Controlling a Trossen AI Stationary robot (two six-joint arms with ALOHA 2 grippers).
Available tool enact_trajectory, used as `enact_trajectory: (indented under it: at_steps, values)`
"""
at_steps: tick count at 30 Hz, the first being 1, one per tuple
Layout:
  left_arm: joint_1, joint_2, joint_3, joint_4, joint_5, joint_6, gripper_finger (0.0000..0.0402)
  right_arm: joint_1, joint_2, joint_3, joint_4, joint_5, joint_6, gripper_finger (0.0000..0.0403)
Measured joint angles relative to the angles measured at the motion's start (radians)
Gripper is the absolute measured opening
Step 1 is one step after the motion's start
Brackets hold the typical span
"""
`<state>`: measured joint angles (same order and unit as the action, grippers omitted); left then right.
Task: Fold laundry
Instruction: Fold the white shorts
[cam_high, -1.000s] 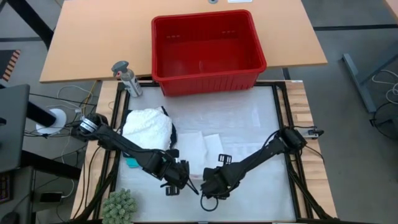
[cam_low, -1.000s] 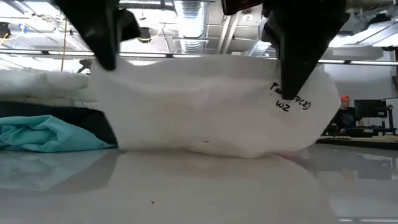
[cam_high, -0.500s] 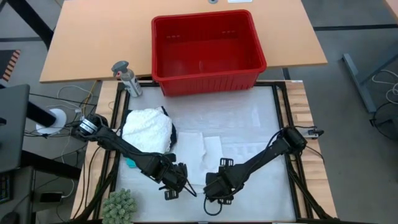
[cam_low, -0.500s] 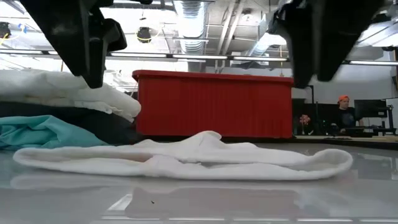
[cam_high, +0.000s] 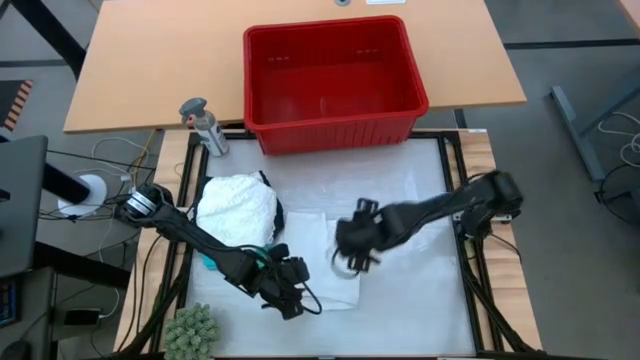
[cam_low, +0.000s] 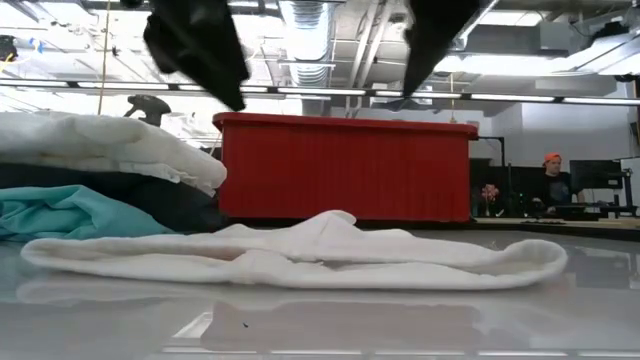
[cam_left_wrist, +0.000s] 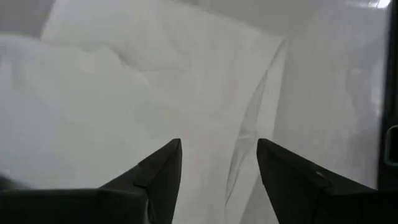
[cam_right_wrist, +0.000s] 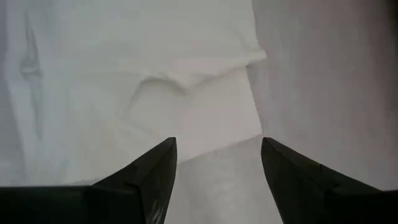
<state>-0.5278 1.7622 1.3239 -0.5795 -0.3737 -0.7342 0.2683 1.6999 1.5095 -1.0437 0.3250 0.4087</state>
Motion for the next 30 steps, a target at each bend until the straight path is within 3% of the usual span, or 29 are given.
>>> enact_trajectory:
  at_steps: [5,9,18,30]
  values:
    - [0.011,-0.038,0.0,0.009,-0.048,0.044,0.0188,-0.111,-0.217,-0.338,0.261,-0.053,0.138,0.026]
    - [0.04,-0.044,0.0,0.0,-0.059,0.023,0.0188,-0.18,-0.246,-0.481,0.427,-0.115,0.231,0.026]
    - [0.102,-0.058,0.0,0.079,0.036,0.046,0.0187,-0.229,-0.087,-0.52,0.482,-0.094,0.267,0.026]
    - [0.128,-0.062,0.0,0.048,0.049,0.043,0.0187,-0.265,0.067,-0.52,0.608,-0.092,0.287,0.0259]
